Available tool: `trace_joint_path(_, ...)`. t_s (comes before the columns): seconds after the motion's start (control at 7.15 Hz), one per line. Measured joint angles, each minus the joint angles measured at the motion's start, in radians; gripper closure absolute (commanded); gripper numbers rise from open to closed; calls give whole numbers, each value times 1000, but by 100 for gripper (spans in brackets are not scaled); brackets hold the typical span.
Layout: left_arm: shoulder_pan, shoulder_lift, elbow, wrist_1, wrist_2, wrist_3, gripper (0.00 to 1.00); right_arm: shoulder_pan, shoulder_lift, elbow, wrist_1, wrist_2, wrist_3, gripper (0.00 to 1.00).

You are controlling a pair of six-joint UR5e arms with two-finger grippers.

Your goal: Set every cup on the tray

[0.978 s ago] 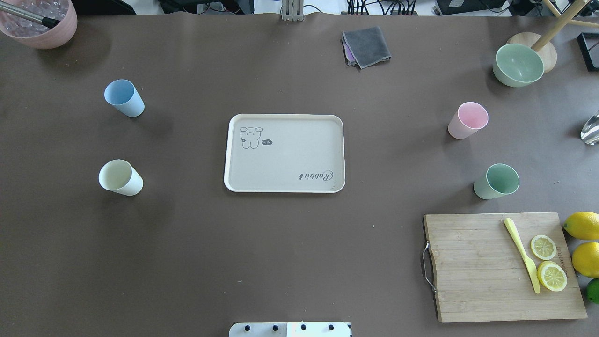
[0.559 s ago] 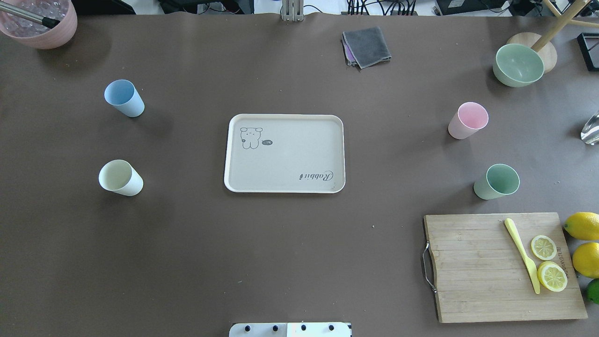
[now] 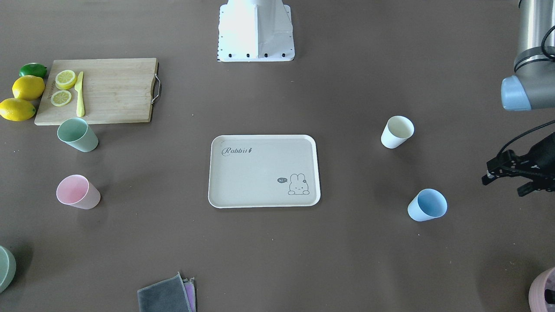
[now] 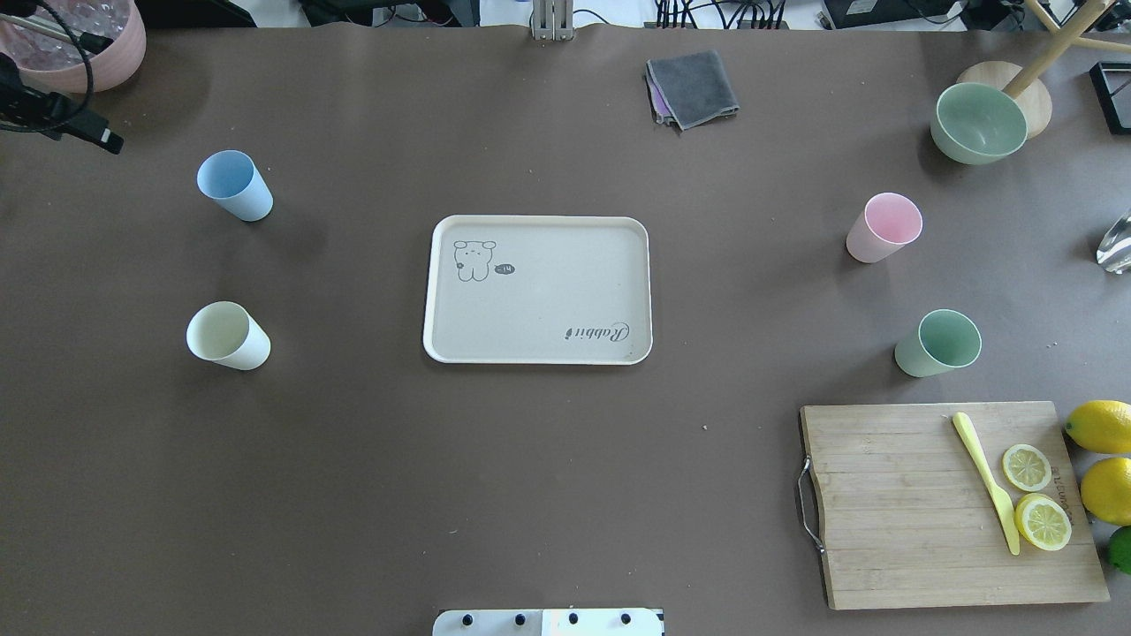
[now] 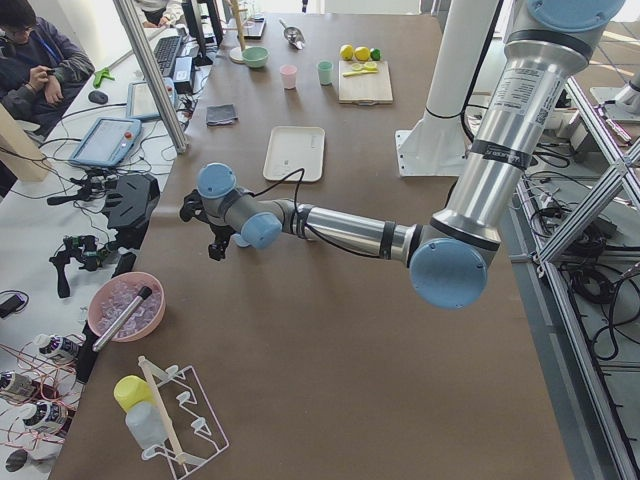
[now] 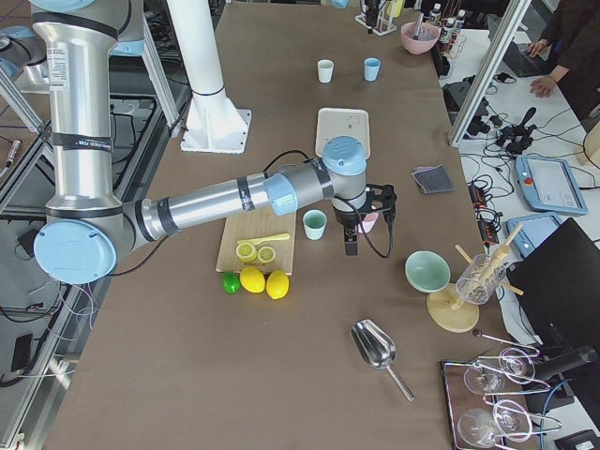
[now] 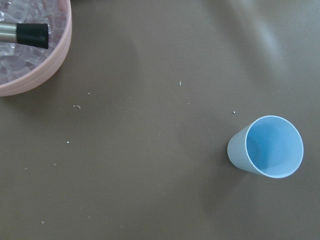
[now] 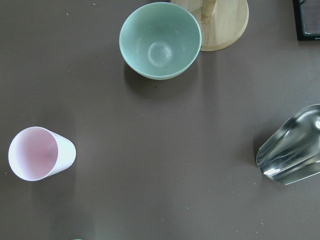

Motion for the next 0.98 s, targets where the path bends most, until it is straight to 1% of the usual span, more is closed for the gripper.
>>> trace_joint_path(0.28,82,-76,73,-1,89,-61,2,-19,6,0,2,-1,11,0)
trace_joint_path(0.42,107,-91,87,-2,115,-81,5,-23,7,0,2,-1,11,0)
trace_joint_path(0.56,121,-97,95,-7,129,-90,20,-25,7,-1,2,-2,12,0)
trace_joint_path(0.7,130,-97,108,-24,136,-93,56,-25,7,-1,2,-2,11,0)
trace_joint_path(0.84,139,-97,127,-52,145,-94,81,-25,6,-1,2,-3,11,0)
trace_joint_path(0.98,153,-96,142,-76,159,-94,98,-26,6,-2,2,-3,10,0)
